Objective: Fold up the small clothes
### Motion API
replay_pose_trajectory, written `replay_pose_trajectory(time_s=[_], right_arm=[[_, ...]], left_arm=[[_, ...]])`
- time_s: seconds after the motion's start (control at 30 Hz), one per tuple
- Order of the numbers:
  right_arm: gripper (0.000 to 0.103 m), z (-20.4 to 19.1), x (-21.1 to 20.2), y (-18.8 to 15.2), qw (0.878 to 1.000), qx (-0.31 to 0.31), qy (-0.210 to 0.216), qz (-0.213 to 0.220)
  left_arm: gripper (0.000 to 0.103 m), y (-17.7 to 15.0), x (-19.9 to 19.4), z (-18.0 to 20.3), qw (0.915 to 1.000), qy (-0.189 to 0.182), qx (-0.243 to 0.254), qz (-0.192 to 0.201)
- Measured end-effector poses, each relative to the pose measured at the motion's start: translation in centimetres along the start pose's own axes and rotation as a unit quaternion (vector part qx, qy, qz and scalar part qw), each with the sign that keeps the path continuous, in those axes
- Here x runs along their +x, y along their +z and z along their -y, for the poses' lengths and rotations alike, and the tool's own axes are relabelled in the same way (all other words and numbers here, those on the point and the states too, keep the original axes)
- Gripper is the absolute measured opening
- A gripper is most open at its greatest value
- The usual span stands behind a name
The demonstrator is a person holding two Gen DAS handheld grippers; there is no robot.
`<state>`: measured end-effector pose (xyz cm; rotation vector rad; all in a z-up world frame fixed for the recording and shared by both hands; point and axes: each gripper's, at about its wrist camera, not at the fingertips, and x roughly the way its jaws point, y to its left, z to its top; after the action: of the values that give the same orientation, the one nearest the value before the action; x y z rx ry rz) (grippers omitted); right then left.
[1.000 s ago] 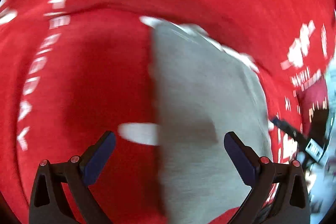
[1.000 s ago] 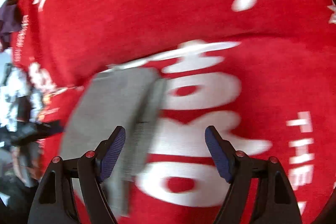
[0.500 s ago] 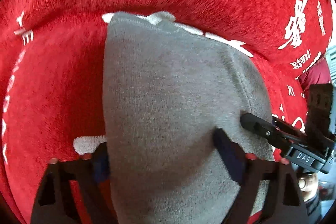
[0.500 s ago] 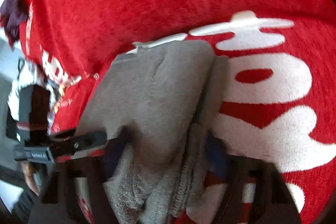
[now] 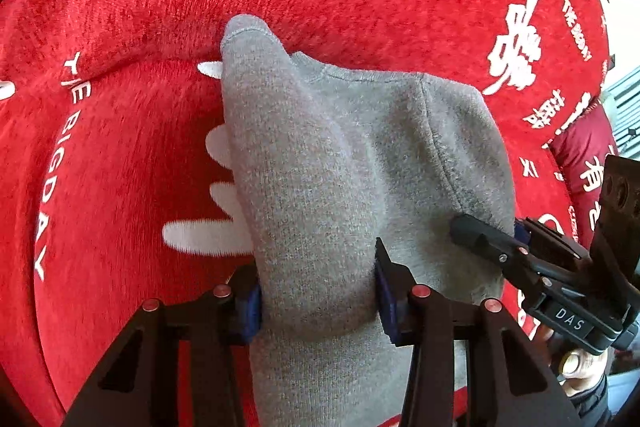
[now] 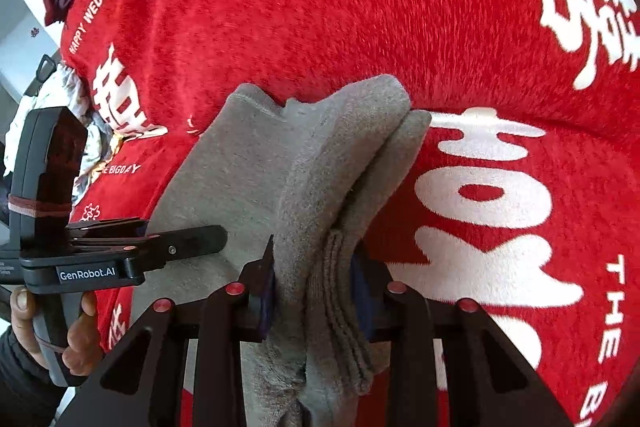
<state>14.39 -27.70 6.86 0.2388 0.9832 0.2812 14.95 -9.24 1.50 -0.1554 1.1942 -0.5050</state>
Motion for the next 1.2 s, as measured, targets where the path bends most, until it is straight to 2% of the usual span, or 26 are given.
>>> replay_pose_trajectory(time_s=[0.13,0.33,0.53,0.73,0.83,0.93,1.0,1.07,1.1,1.2], right_arm=[[0.035,-1.0,-2.9,-1.3,1.0,-0.007,-0.003,0.003],[0.035,-3.4,-6.2,-4.1,1.0,-0.021,-0.015,0.002],[0.035,-4.4,-7.0,-7.4,1.0,-0.021,-0.015,-0.008],[0.035,-3.9,-4.9,-10.6,0.999,-0.001,-0.016,-0.035],[0.034,-2.7,-3.9,-11.5,0.999,0.015,-0.024,-0.038],[0.035,-0.9,-3.4,-11.8,0.998,0.046,-0.017,-0.041],[0.045,-0.1,-3.1,-12.0,0.997,0.059,-0.017,-0.048],[0.061,0.6,-3.0,-12.1,0.996,0.073,-0.027,-0.053],[0.065,0.9,-3.2,-12.1,0.995,0.081,-0.031,-0.053],[0.066,0.9,-4.9,-12.2,0.994,0.082,-0.059,-0.035]], left_arm=[[0.047,-2.2,-2.5,0.1,0.9999,-0.006,0.008,-0.002],[0.047,-6.1,-5.0,1.4,0.9995,0.004,0.032,-0.003],[0.047,-9.6,-4.5,1.6,0.9995,0.009,0.028,-0.008],[0.047,-12.5,-2.0,0.2,0.9994,0.019,0.018,-0.02],[0.051,-13.3,-1.5,-0.5,0.9996,0.018,0.021,-0.004],[0.067,-13.6,-1.4,-1.4,0.9999,0.01,0.007,0.001],[0.083,-13.7,-1.5,-1.7,0.9996,0.026,0.006,0.004],[0.084,-13.9,-2.1,-2.2,0.9994,0.034,0.005,0.01],[0.084,-14.0,-2.5,-2.4,0.9994,0.034,0.003,0.011],[0.084,-14.4,-4.4,-3.0,0.9984,0.048,-0.004,0.029]])
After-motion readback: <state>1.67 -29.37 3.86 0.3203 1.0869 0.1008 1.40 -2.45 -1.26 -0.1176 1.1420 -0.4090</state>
